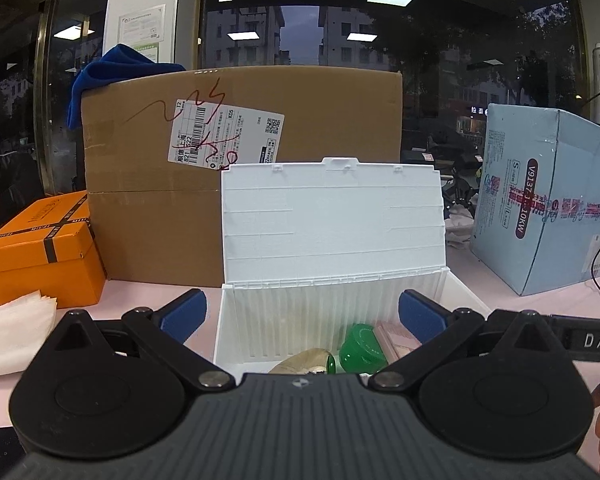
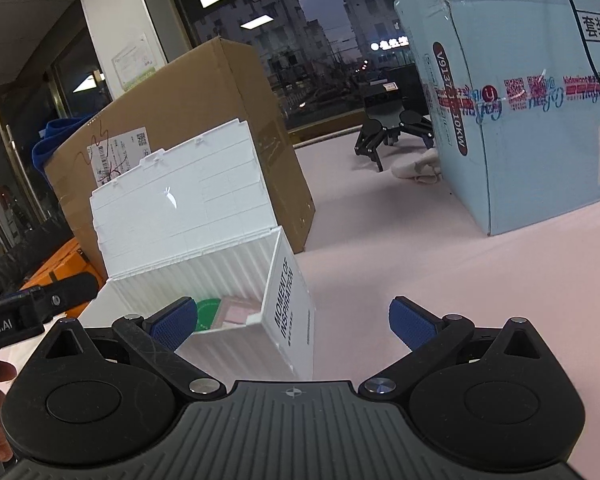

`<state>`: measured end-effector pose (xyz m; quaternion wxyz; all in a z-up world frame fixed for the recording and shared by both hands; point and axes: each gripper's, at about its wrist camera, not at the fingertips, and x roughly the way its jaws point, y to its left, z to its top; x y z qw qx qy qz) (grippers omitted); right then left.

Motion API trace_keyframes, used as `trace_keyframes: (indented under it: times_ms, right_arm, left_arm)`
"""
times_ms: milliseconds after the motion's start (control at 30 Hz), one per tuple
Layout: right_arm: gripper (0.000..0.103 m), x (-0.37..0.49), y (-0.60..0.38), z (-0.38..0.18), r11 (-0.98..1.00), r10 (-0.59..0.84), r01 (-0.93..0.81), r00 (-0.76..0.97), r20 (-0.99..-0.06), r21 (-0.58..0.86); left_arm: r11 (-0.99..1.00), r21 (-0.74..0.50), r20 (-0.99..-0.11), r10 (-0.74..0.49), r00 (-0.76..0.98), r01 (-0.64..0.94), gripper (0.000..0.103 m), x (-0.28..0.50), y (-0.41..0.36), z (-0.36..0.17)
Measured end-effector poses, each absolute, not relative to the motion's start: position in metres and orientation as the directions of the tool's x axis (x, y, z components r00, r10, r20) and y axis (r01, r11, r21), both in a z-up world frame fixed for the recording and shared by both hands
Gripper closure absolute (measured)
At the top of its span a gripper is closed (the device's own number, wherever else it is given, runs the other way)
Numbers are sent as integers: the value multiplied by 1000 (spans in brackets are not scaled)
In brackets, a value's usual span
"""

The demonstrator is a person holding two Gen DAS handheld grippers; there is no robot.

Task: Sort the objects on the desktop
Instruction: 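Withdraw the left gripper up and away from the box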

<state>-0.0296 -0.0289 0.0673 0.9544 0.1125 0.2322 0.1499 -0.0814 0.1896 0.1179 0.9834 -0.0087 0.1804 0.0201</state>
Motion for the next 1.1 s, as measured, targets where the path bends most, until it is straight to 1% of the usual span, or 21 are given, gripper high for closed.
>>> trace_keyframes:
  times_ms: [233,367,500,633,800,1100]
  right_arm:
    - [0,-19,-15,72,928,363,-291,845,-393,232]
    - [0,-20,-12,69,920,381,-304,840,-386,247]
    - [0,-21,-14,67,920,378,-294,842,-384,261]
    - [0,-24,-14,66,926,365,-290,849,-381,241]
    - [0,-21,-11,58,927,367,-292,834,-411,236]
    - [0,-22,-7,61,925,376,-314,833,-405,213]
  left_arm:
    - [996,-19,-327,79,942,-90,0,-88,195,114]
    - [995,-18,-318,86,944,-96,0,-91,194,112]
    - [997,-13,-323,73,944,-82,0,-94,189,109]
    - [997,-13,-325,72,943,-81,0,-98,188,106]
    - [995,-39,-327,79,942,-97,0,-100,194,101]
    - [991,-67,-340,84,937,-113,0,-97,205,98]
